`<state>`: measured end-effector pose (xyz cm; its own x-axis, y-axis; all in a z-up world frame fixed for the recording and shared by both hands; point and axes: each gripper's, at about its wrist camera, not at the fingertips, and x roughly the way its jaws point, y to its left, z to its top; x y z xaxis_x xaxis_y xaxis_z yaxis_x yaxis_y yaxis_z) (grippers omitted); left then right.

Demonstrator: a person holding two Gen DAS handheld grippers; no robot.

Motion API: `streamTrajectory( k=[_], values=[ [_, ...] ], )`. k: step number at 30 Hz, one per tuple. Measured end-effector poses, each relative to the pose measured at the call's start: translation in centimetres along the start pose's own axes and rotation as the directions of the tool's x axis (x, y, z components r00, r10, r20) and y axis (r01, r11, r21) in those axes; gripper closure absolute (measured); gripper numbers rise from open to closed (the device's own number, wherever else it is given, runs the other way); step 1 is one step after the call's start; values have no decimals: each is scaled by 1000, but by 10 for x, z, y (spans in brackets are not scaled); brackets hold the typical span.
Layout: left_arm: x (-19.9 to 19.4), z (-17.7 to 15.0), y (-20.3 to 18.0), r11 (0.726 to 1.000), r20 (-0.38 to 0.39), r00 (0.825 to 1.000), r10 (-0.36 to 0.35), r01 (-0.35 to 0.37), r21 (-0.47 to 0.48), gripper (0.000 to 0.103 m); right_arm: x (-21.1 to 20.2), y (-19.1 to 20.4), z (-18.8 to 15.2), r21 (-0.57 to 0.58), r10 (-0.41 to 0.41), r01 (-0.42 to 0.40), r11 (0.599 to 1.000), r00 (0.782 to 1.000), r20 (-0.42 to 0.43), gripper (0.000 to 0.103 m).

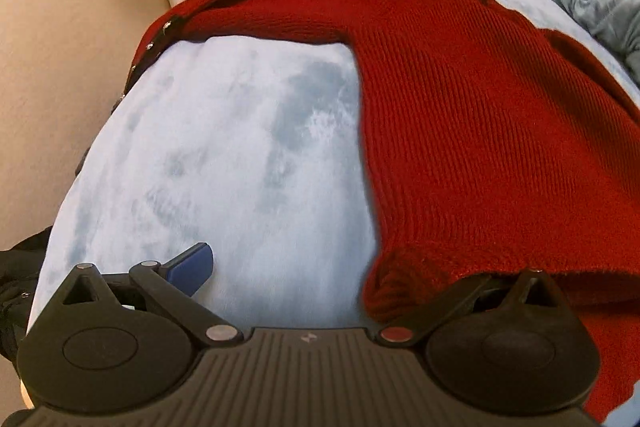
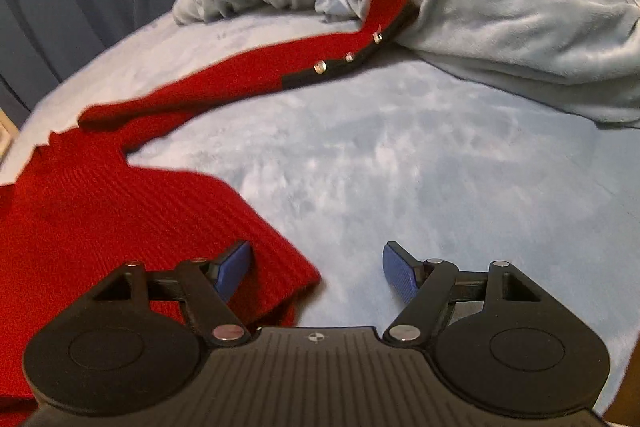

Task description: Fold small clothes

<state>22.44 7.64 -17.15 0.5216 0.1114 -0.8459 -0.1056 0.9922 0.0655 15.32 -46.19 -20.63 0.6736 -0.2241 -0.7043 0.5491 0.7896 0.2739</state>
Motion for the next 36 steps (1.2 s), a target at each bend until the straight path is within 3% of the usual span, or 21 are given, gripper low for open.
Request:
streamTrajectory(
  k=[7, 11, 13, 16, 20, 23, 26, 28, 30, 33, 35, 36],
  values=[
    [10, -5, -1, 1000, -36, 999, -14, 13, -26, 0, -11, -4, -2, 37, 60, -58, 998, 996, -72, 29],
    [14, 3, 7, 996, -55, 998, -34, 30, -80, 0, -35, 12, -15, -62, 129, -139, 988, 981, -145, 24],
    [19, 10, 11, 992, -69, 996, -47, 38, -121, 0, -32, 26, -21, -137, 102, -133, 982, 971, -217, 23],
    [19, 18, 8, 991, -67, 997, -50, 41, -130, 0, -17, 39, -25, -199, 16, -66, 978, 970, -243, 23],
    [14, 19, 6, 994, -56, 998, -39, 33, -108, 0, 0, 47, -24, -247, -70, 35, 968, 988, -135, 24],
    [17, 21, 14, 989, -73, 996, -49, 39, -141, 0, -13, 51, -21, -268, 11, -49, 962, 990, -142, 24],
    [26, 25, 16, 989, -90, 994, -59, 46, -139, 0, -42, 58, -31, -313, 138, -199, 929, 969, -205, 23],
    [33, 29, 16, 987, -103, 992, -68, 52, -153, 0, -47, 66, -44, -350, 129, -222, 910, 955, -268, 22],
    [35, 31, 14, 986, -101, 993, -64, 48, -160, 0, -41, 72, -48, -370, 54, -151, 917, 964, -260, 22],
    [31, 31, 14, 988, -90, 994, -58, 44, -150, 0, -18, 66, -37, -268, -46, -1, 963, 985, -169, 22],
    [28, 28, 18, 988, -92, 994, -63, 49, -148, 0, 4, 61, -27, -279, -124, 89, 956, 986, -113, 23],
    [27, 26, 21, 988, -94, 994, -63, 49, -149, 0, 12, 58, -22, -269, -127, 101, 958, 989, -79, 24]
  ],
)
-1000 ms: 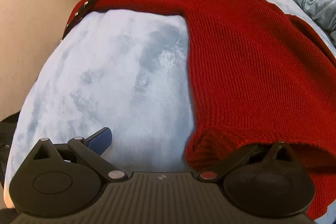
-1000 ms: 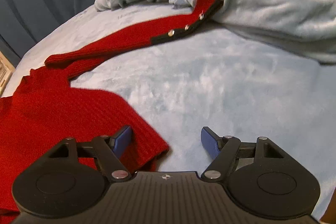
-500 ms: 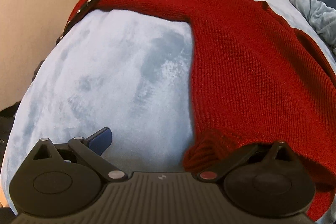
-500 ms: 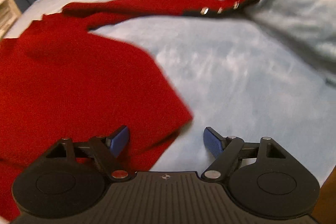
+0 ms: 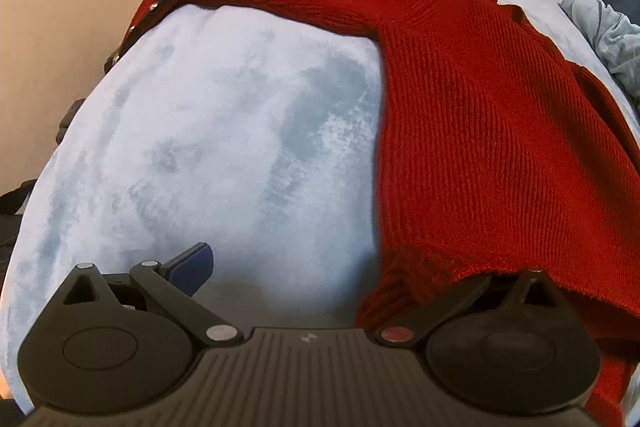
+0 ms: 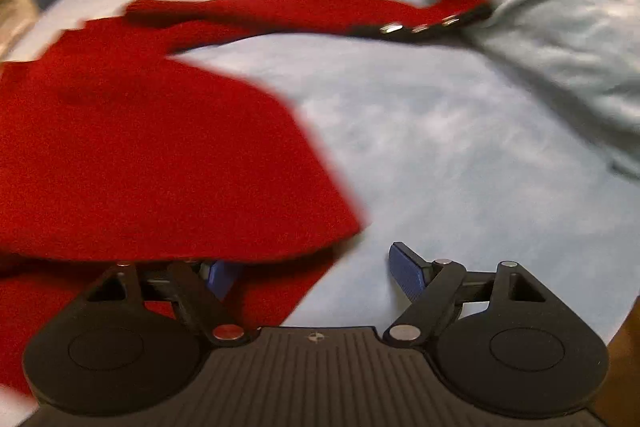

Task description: Fold small clothes

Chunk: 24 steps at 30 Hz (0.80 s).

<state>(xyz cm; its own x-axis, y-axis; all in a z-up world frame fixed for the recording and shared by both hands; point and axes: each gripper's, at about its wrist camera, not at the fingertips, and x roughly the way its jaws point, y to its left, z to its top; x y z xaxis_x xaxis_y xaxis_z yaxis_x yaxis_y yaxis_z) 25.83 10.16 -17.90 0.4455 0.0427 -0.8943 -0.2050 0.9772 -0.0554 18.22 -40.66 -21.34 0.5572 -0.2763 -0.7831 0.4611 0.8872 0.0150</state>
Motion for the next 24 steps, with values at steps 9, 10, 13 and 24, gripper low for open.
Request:
streamTrajectory(
  k=[9, 10, 13, 24],
  values=[
    [-16, -59, -44, 961, -44, 993, -107, 114, 254, 47, -18, 1, 7, -47, 227, -225, 973, 974, 28, 88],
    [-19, -64, -48, 945, -77, 990, -115, 133, 297, 91, -29, 7, 7, -97, 219, -214, 972, 975, 39, 88],
    [-54, -67, -30, 947, 8, 992, -129, 120, 298, 95, -91, 20, 12, -255, 218, -186, 949, 970, 104, 89],
    [-90, -92, 83, 979, 53, 998, -32, 21, 204, 95, -131, 57, -53, -569, 159, -198, 798, 980, -118, 89]
  ],
)
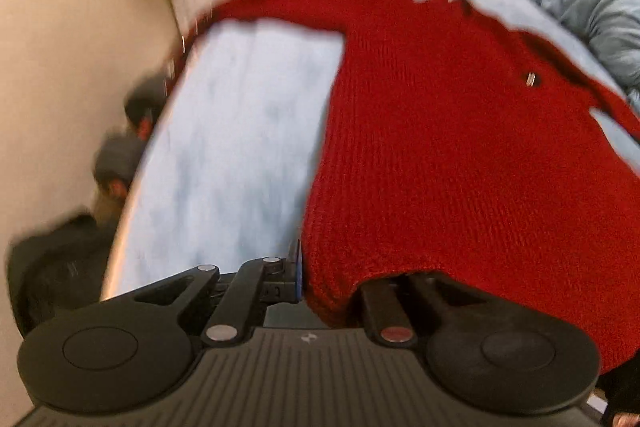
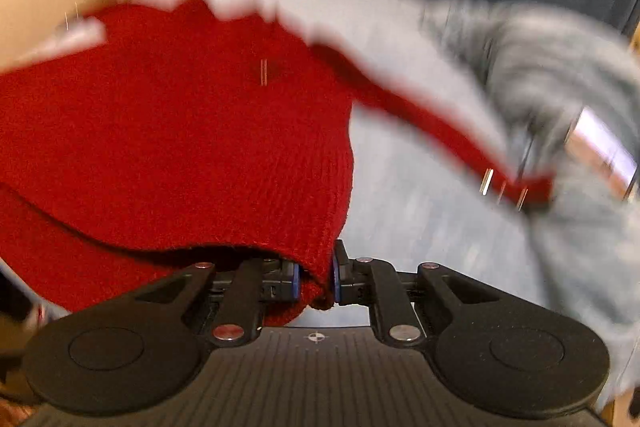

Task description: Fold small clothes

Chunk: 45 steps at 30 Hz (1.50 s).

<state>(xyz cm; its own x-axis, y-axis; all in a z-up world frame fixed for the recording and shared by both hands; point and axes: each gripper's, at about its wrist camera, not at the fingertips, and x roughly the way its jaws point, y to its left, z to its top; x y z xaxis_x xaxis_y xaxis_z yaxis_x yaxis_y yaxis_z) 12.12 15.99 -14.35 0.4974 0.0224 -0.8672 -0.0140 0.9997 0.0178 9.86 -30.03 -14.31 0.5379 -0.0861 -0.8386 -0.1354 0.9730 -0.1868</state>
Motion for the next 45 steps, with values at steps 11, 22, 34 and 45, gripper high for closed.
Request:
streamTrajectory(
  k=[11, 22, 34, 45],
  values=[
    [-17, -28, -12, 997, 56, 998, -11, 7, 74, 92, -4, -6, -3, 15, 17, -16, 1000, 999, -43, 89],
    [-15, -25, 35, 988, 11, 999, 46, -44, -150, 0, -10, -10, 4, 112, 9, -3, 994, 998, -56, 44],
    [-8, 93, -39, 976, 143, 966, -217, 216, 23, 0, 29, -11, 87, 358, 88, -139, 923, 984, 154, 37],
    [-22, -3, 63, 982, -52, 998, -45, 34, -187, 0, 59, 45, 61, 221, 194, -180, 959, 980, -42, 37]
  ],
)
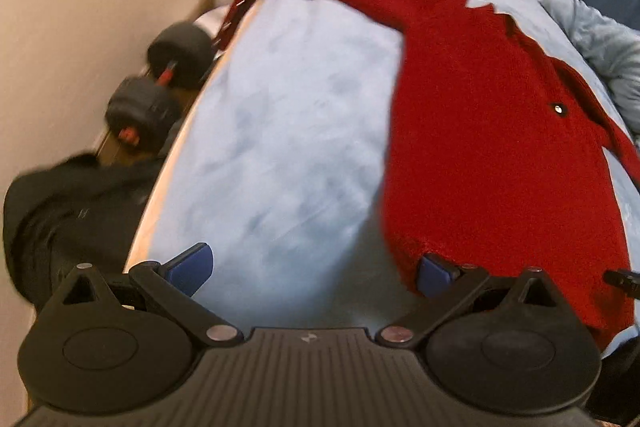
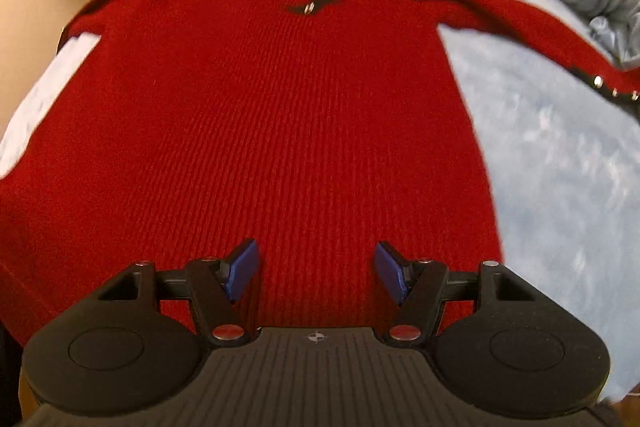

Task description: Fold small clothes

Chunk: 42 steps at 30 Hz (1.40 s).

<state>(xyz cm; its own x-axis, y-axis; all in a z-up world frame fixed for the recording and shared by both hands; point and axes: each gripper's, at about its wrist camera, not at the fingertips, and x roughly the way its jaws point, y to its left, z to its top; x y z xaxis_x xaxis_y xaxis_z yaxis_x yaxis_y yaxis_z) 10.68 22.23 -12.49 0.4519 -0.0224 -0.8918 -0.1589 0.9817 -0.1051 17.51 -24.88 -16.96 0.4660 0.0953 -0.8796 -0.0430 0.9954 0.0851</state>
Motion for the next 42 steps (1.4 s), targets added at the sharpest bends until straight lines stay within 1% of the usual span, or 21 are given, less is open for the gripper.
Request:
streamTrajectory(
  k=[2, 4, 6, 7, 9, 11, 12, 14, 16, 18, 21, 23, 26, 28, 30, 33, 34, 37, 39, 40, 42],
  values=[
    [-7, 2, 3, 1000, -2, 1000, -26, 26, 1, 0, -1, 3, -2, -15, -3, 3, 1000, 1000, -4, 37],
    [-21, 1, -1, 993, -13, 995, -96, 97, 72, 0, -4, 4, -2, -28, -15, 14, 1000, 1000, -5, 37],
    [-29, -5, -5, 972, -54, 987, -149, 157, 176, 0, -5, 3, -2, -33, -17, 17, 999, 1000, -12, 36],
    [-32, -10, -6, 962, -76, 987, -143, 156, 225, 0, -3, 3, -3, -37, -16, 15, 999, 1000, -22, 36],
    [-31, -22, -2, 955, -114, 989, -89, 118, 272, 0, 2, 4, -5, -50, -25, 23, 999, 998, -59, 35],
    [-31, -29, 14, 972, -113, 993, -30, 55, 229, 0, 9, 6, -10, -59, -37, 32, 998, 995, -88, 35],
    [-33, -28, 24, 985, -96, 995, -18, 34, 171, 0, 10, 7, -13, -65, -43, 37, 997, 995, -87, 33],
    [-39, -16, 40, 1000, -10, 1000, -19, 19, 10, 0, 9, 12, -17, -83, -56, 50, 995, 996, -68, 33],
    [-44, 3, 46, 989, 97, 994, -47, 60, -135, 0, 4, 14, -17, -68, -53, 49, 996, 996, -66, 33],
    [-36, 30, 38, 967, 185, 981, -60, 103, -234, 0, -1, 14, -16, -32, -32, 30, 999, 997, -64, 33],
    [-8, 78, 16, 937, 256, 962, -97, 175, -302, 0, -11, 13, -10, -20, -39, 38, 999, 999, -38, 33],
    [21, 113, -2, 929, 284, 954, -95, 188, -320, 0, -16, 14, -9, -25, -53, 53, 998, 998, -18, 33],
    [72, 160, -24, 926, 271, 958, -89, 180, -332, 0, -16, 9, -2, -30, -75, 74, 997, 997, -9, 33],
    [105, 183, -31, 912, 245, 965, -88, 177, -369, 0, -19, 6, 1, -32, -71, 71, 997, 997, -6, 33],
    [128, 198, -25, 891, 237, 968, -86, 181, -416, 0, -19, 4, 4, -39, -70, 70, 997, 998, -6, 33],
    [146, 211, -8, 843, 242, 968, -67, 185, -506, 0, -12, 5, 10, -58, -66, 65, 996, 998, -15, 33],
    [155, 215, -1, 818, 239, 967, -86, 205, -537, 0, -9, 5, 11, -64, -63, 62, 996, 998, -18, 33],
    [187, 226, 15, 748, 209, 959, -192, 281, -601, 0, 0, 7, 15, -75, -70, 68, 995, 997, -27, 33],
    [201, 231, 23, 708, 193, 962, -192, 272, -652, 0, 5, 9, 14, -76, -70, 66, 995, 997, -44, 33],
    [206, 233, 28, 671, 212, 960, -185, 281, -686, 0, 8, 10, 14, -81, -70, 65, 995, 996, -53, 33],
    [209, 237, 36, 611, 260, 949, -177, 313, -727, 0, 11, 12, 12, -98, -75, 69, 993, 995, -63, 33]
  ],
)
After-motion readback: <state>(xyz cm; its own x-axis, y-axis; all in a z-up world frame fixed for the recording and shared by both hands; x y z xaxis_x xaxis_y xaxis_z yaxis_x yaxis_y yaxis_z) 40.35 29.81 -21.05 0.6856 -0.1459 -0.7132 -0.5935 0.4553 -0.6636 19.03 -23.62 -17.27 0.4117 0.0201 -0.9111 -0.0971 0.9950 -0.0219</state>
